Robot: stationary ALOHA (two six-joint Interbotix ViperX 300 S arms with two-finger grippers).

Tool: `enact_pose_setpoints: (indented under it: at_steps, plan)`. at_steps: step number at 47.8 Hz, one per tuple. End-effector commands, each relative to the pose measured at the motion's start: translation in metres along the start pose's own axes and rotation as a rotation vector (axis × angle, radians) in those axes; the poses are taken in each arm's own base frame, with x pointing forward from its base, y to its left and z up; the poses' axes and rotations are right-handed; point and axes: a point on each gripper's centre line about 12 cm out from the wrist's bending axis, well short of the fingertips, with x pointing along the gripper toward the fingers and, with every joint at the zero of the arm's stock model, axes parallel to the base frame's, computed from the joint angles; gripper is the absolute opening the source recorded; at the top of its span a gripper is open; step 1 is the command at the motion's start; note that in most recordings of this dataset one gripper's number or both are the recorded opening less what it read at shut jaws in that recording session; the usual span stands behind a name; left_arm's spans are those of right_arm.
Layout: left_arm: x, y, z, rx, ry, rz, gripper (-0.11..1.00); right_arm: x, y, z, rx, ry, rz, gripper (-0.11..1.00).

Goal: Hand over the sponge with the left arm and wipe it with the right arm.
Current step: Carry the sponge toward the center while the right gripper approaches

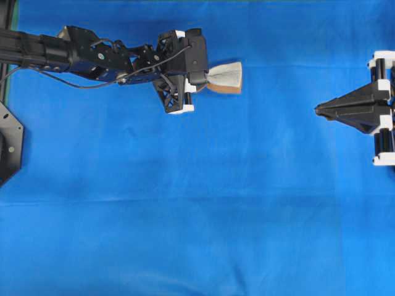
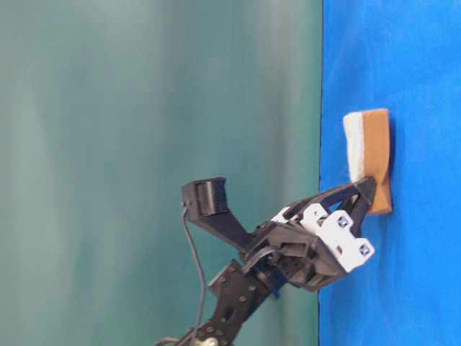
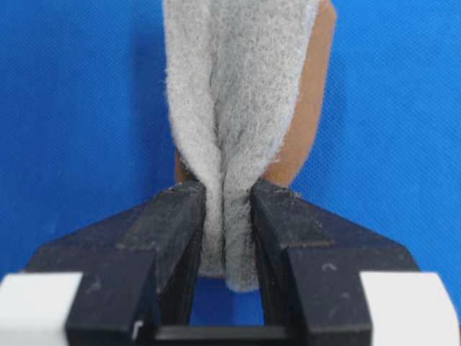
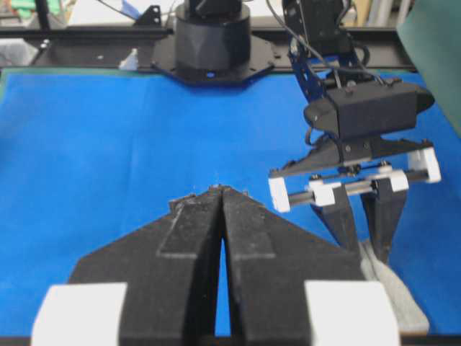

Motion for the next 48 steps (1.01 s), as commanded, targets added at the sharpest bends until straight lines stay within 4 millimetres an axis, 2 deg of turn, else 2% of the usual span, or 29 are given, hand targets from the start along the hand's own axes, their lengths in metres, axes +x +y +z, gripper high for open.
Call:
enact_pose_setpoints:
  at_steps: [1,12,18,28,35,48]
  plan:
    - [-0.022,0.004,0.030,-0.003,-0.064,0.010,0.17,0.002,-0.001,0.005,-0.001,-0.014,-0.005,0.00]
    - [-0.073,-0.012,0.067,-0.009,-0.109,-0.034,0.17,0.002,-0.001,0.005,0.000,-0.012,-0.006,0.00]
    - [-0.099,-0.026,0.078,-0.023,-0.116,-0.072,0.17,0.002,-0.002,0.007,0.001,-0.017,-0.009,0.00]
    - [-0.125,-0.062,0.087,-0.018,-0.146,-0.152,0.17,0.002,-0.002,0.006,0.002,-0.008,-0.009,0.00]
    - [-0.134,-0.079,0.089,-0.002,-0.162,-0.188,0.17,0.002,-0.002,0.006,0.001,-0.008,-0.009,0.00]
    - [-0.132,-0.080,0.092,0.004,-0.166,-0.189,0.17,0.008,-0.002,0.012,0.016,-0.009,-0.009,0.00]
